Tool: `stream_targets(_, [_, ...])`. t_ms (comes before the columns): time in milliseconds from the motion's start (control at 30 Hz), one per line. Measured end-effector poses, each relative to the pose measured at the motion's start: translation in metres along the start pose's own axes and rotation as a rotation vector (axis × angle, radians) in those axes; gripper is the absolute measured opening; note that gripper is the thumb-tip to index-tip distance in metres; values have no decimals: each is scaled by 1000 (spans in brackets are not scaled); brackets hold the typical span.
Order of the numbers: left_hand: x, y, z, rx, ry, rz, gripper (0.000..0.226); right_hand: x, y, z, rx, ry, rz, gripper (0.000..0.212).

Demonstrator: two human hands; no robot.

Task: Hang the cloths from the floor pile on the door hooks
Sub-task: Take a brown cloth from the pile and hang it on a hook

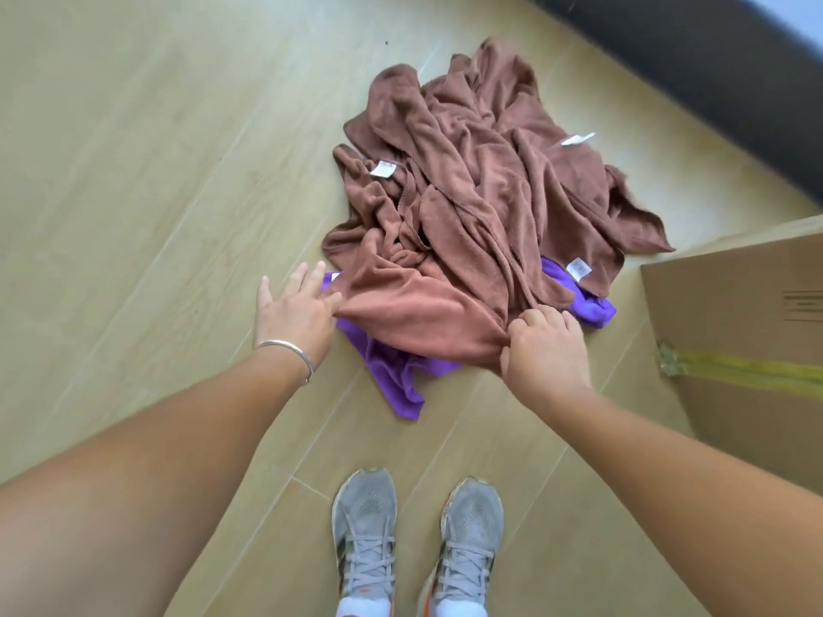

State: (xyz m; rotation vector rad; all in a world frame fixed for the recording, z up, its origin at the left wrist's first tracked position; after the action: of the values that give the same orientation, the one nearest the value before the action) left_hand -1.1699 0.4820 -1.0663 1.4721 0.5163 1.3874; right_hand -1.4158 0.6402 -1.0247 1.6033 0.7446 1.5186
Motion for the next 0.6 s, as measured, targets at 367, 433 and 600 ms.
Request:
stream_targets(367, [44,188,124,-16,159,-48,38,5,222,56,92,116,-205,17])
stream_targets(433, [52,214,155,-15,207,-57,39,-2,260,73,122,142,-227,12])
stream_targets(600, [77,264,232,35,326,-84,39,-18,343,132,200,247,-317,12])
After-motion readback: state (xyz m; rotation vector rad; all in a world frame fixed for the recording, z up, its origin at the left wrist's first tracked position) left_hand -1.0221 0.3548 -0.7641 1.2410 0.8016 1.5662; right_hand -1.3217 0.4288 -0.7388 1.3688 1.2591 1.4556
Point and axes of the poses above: each hand's wrist, its own x-axis away from the middle knuckle, its own y-axis out of the back of the hand, z = x × y, the point moved 3 cm from there along -x, towards the middle knuckle, and after that the axes turned 14 degrees about y, right-handed, at the moved point
